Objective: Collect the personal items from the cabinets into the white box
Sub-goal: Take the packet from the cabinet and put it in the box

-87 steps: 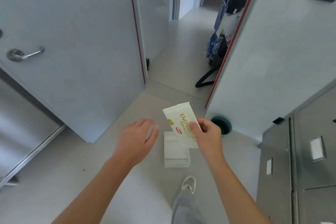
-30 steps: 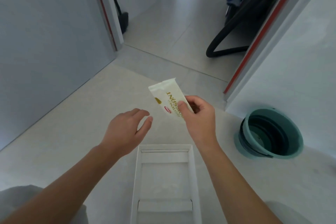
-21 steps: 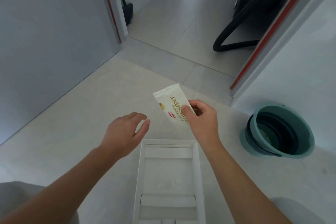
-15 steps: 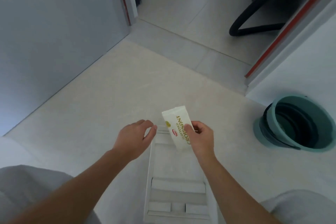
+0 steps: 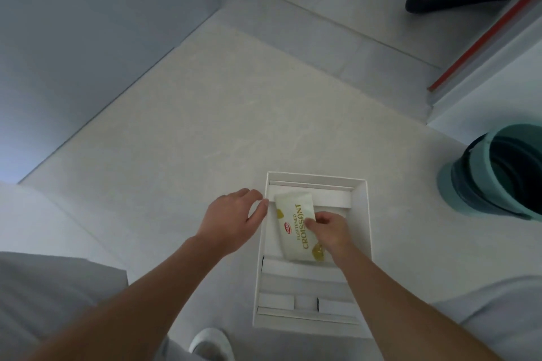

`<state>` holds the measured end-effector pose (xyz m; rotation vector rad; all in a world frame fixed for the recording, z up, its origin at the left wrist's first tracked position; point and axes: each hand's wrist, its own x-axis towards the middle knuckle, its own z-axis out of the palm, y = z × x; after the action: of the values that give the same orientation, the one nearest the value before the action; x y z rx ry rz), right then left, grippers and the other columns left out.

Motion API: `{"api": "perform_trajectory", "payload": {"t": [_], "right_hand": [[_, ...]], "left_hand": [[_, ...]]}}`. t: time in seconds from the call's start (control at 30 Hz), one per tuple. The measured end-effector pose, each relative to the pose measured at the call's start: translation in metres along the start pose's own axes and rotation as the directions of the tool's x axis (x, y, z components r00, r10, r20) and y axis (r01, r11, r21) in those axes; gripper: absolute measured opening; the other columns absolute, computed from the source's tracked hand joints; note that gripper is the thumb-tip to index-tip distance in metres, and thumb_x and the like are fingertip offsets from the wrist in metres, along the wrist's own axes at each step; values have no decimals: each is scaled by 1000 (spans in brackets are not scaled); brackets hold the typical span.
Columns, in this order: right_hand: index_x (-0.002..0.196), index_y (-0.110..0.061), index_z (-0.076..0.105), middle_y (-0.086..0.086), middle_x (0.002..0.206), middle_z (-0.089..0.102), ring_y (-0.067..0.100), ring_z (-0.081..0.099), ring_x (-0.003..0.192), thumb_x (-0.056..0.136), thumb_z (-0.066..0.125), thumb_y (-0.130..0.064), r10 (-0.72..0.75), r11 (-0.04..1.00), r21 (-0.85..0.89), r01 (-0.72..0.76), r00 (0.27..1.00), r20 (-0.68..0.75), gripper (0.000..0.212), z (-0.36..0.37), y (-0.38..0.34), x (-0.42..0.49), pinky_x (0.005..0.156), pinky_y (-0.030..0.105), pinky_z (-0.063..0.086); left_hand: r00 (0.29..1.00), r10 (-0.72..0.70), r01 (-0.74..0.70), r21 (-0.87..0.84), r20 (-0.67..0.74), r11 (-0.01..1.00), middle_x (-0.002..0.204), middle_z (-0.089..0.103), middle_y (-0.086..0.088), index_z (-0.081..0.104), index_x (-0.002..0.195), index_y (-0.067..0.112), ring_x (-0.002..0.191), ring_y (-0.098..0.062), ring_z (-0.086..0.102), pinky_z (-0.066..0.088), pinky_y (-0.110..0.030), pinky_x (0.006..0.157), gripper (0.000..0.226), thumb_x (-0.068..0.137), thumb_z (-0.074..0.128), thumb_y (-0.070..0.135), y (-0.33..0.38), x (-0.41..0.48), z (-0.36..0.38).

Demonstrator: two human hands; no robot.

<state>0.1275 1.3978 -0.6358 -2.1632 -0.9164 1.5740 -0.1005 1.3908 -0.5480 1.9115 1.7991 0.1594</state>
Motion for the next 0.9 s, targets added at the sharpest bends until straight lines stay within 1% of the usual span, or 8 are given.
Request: {"api": "perform_trajectory", "payload": {"t": [0.13,0.23,0.37,0.47,0.57,0.7,0.83,0.9], "right_hand": [[87,-9,74,9,90,77,20,73,74,91,72,-7,87,978,187,-94,995,49,5,24,14,3,53,24,56],[82,-14,74,9,91,77,23,73,78,91,73,-9,96,973,207,-104,994,47,10,36,25,6,63,29,58],[86,-19,73,3,90,76,23,73,85,90,76,-15,36,995,96,-32,999,-31,6,38,30,12,81,37,61],[98,-19,72,-5,87,71,14,69,79,90,76,-19,-18,997,76,28,992,-128,10,36,30,11,70,26,54],[97,-20,72,-9,83,69,6,65,73,90,75,-20,-43,998,36,49,988,-148,8,37,31,10,59,18,44],[102,-18,77,-19,78,66,-3,61,67,92,73,-21,-79,995,-73,70,990,-121,11,41,37,9,53,11,39],[105,-17,78,-5,96,77,-7,58,69,92,73,-20,-92,988,-128,81,992,-83,14,42,43,10,57,13,41],[104,-18,77,-10,90,74,-8,59,69,91,73,-21,-93,990,-115,83,992,-90,13,42,42,10,56,12,40]], "left_hand": [[1000,-1,1,-24,8,1000,106,68,9,62,114,28,91,-14,65,52,-35,76,40,99,32,50,-2,4,0],[1000,8,-7,-32,17,999,106,68,9,63,113,27,91,-14,65,53,-36,76,40,99,33,50,-5,1,0],[1000,3,-3,-30,26,1000,106,68,9,63,112,27,92,-14,65,52,-35,77,39,100,33,49,-8,0,-1],[999,-3,4,-27,33,1000,106,67,10,63,112,28,92,-12,65,52,-34,76,42,98,31,51,-8,2,0],[999,2,-1,-29,37,1000,106,67,11,63,112,28,91,-11,65,52,-33,74,42,98,30,51,-7,5,2],[999,-1,2,-20,39,1000,106,67,11,63,112,28,91,-11,65,52,-32,74,43,98,30,52,-6,5,4],[999,3,-3,-4,51,1000,106,68,10,63,113,27,90,-11,65,51,-31,73,41,99,32,50,-5,5,6],[999,8,-8,5,52,1000,107,68,11,63,114,27,90,-11,65,50,-30,72,42,99,32,51,-5,5,7]]}}
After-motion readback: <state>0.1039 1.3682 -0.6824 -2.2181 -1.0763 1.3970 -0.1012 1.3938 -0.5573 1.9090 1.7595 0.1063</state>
